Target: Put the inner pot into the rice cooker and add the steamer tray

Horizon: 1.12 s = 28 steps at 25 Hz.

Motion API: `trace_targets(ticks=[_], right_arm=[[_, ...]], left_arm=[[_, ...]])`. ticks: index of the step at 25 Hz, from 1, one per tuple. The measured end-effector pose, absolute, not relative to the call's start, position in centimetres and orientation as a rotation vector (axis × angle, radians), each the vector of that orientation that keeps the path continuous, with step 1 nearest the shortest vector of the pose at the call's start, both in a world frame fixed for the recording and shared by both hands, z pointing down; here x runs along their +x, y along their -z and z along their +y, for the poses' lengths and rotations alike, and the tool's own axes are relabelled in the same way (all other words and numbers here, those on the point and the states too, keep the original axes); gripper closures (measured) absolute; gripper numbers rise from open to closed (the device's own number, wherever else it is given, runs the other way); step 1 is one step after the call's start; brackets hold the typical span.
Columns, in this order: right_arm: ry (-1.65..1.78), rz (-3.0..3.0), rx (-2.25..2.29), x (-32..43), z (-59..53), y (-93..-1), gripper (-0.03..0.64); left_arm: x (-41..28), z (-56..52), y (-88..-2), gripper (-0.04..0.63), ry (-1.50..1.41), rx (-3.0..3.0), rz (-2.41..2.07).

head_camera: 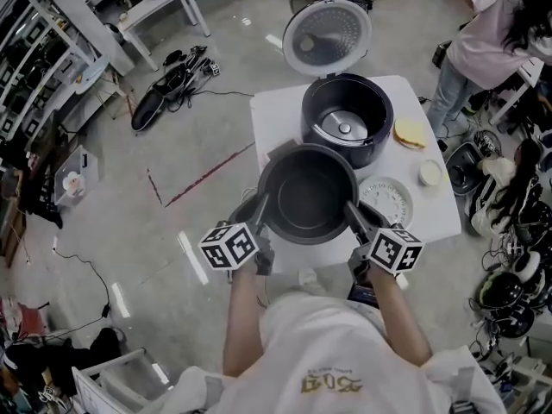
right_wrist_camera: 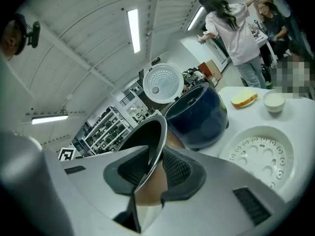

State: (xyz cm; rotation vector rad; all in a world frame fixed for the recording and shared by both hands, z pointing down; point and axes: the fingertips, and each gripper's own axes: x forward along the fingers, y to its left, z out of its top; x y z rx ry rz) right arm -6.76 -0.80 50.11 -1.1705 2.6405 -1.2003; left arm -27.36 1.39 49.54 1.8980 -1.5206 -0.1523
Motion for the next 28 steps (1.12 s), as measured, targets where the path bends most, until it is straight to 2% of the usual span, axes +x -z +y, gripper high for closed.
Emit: trace_targets(ticks=[10, 28], right_arm=[[1.085, 2.632, -1.094, -8.5, -2.8, -43.9, 0.520], [0.963, 2.579, -1.099, -8.7, -6.9, -38.1, 0.528]], left_arm=[[-29.2, -0.5, -43.2, 0.506, 0.252, 1.989, -1.521], [-29.6, -4.6, -37.4, 0.505, 0.328, 2.103, -1.481]])
